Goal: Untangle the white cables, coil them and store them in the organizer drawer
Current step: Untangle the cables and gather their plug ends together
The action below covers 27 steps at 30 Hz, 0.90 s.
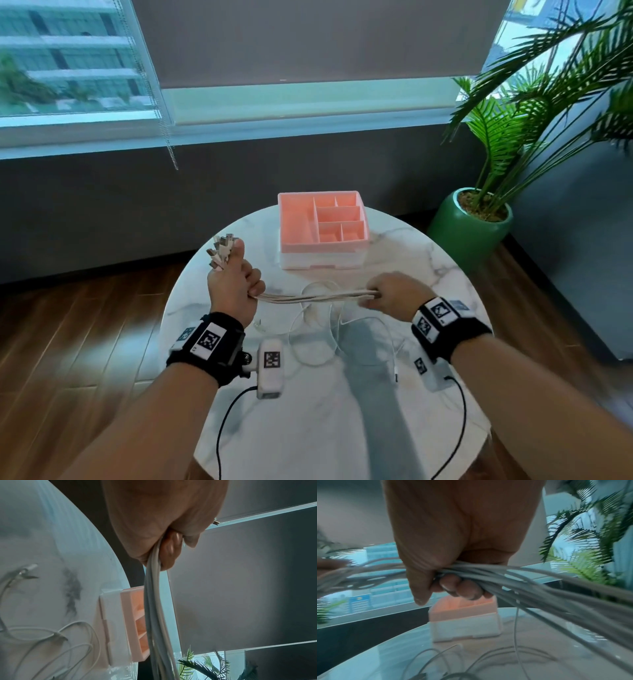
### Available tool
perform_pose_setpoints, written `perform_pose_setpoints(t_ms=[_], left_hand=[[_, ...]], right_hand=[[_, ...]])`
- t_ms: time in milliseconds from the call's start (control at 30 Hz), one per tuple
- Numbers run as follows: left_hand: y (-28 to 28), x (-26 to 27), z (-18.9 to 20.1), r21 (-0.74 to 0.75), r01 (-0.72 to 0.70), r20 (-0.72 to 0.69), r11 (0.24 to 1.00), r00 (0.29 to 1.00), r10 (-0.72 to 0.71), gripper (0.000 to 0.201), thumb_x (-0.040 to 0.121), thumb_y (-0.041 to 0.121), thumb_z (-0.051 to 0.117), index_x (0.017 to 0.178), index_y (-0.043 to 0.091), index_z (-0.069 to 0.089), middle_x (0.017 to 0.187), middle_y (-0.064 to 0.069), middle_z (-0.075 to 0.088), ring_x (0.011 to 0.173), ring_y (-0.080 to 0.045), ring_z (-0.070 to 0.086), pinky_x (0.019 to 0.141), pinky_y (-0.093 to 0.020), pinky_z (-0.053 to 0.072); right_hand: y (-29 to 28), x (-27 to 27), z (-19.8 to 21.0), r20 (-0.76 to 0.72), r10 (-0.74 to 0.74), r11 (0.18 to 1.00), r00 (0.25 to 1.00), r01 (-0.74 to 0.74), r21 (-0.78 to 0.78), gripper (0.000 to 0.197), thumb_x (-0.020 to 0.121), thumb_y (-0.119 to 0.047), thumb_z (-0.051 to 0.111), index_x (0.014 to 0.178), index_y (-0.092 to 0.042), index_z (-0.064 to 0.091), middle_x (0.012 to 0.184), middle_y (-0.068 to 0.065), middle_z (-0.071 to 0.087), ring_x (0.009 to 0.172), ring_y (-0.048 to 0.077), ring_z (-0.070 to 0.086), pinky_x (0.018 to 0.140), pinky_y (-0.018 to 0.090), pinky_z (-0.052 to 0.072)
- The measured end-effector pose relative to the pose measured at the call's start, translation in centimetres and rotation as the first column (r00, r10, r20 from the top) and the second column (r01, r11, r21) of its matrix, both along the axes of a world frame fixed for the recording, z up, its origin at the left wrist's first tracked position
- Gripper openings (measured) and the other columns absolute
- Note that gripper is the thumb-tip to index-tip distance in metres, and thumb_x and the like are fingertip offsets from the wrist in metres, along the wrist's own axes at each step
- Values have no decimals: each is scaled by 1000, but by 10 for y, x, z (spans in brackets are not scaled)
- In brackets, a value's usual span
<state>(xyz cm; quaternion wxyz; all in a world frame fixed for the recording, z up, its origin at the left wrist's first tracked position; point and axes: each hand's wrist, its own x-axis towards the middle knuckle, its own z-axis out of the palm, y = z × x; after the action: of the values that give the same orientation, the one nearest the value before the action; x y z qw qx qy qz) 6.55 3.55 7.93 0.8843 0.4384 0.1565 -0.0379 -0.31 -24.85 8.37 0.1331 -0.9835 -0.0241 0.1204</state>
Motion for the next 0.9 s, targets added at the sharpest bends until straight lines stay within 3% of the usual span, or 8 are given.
perform_pose_setpoints(t_ms=[100, 200, 333, 500, 600, 700, 800, 900], left_hand=[[-11, 1, -4, -17, 16, -3, 1000, 1000, -16, 31, 99, 32, 65, 77, 25, 44, 56, 6, 26, 43, -9, 22, 38, -20, 22], [-14, 5, -7, -29, 28, -18, 999, 999, -29, 26, 100, 31, 64, 79, 26, 49, 55, 7, 25, 44, -9, 22, 38, -20, 22], [-17, 4, -10, -16, 42, -61, 999, 997, -43, 26, 100, 31, 64, 77, 26, 53, 53, 7, 27, 44, -10, 24, 40, -21, 27], [-29, -4, -19, 33, 40, -110, 999, 993, -36, 27, 96, 35, 68, 78, 21, 55, 53, 5, 29, 42, -11, 30, 42, -24, 36], [-28, -4, -23, 26, 22, -159, 999, 987, -18, 28, 96, 38, 68, 82, 17, 56, 51, 5, 34, 41, -10, 34, 42, -25, 40], [-27, -5, -28, 28, 36, -162, 999, 986, -31, 29, 96, 41, 66, 81, 19, 54, 54, 4, 30, 41, -10, 29, 39, -22, 33], [-26, -7, -33, 38, 85, -120, 996, 990, -80, 32, 98, 39, 65, 76, 23, 49, 56, 4, 25, 42, -10, 26, 39, -20, 27], [-22, -7, -33, 48, 139, -126, 989, 983, -132, 32, 98, 33, 67, 75, 25, 46, 54, 6, 25, 42, -9, 26, 39, -20, 25]], right_hand=[[-43, -13, 2, 100, -111, 993, 989, 114, -25, 44, 90, -52, 63, 63, -21, 46, 61, -3, 51, 64, 21, 53, 56, 33, 36], [-89, -37, -5, 90, -234, 972, 968, 233, 19, 44, 92, -48, 61, 63, -19, 46, 60, 0, 49, 65, 25, 54, 57, 35, 36], [-123, -80, -23, -62, -372, 917, 926, 377, 132, 49, 92, -55, 60, 63, -18, 46, 54, 0, 50, 49, 18, 53, 53, 35, 42], [-130, -111, -41, -235, -456, 809, 859, 510, 293, 49, 91, -43, 66, 66, -2, 62, 52, 10, 66, 44, 17, 58, 59, 33, 47], [-137, -119, -47, -335, -493, 742, 803, 589, 321, 43, 84, -36, 77, 70, 2, 62, 50, 11, 53, 42, 21, 46, 51, 32, 39], [-145, -117, -43, -210, -517, 814, 830, 553, 177, 47, 77, -44, 81, 67, -3, 60, 53, 3, 47, 48, 17, 42, 52, 30, 32], [-151, -112, -37, -4, -492, 870, 871, 492, -19, 46, 88, -49, 67, 64, -12, 57, 59, 2, 57, 59, 22, 56, 55, 35, 39], [-146, -110, -45, -39, -478, 877, 877, 474, -80, 51, 93, -55, 56, 63, -14, 55, 60, 1, 56, 61, 23, 58, 55, 34, 41]])
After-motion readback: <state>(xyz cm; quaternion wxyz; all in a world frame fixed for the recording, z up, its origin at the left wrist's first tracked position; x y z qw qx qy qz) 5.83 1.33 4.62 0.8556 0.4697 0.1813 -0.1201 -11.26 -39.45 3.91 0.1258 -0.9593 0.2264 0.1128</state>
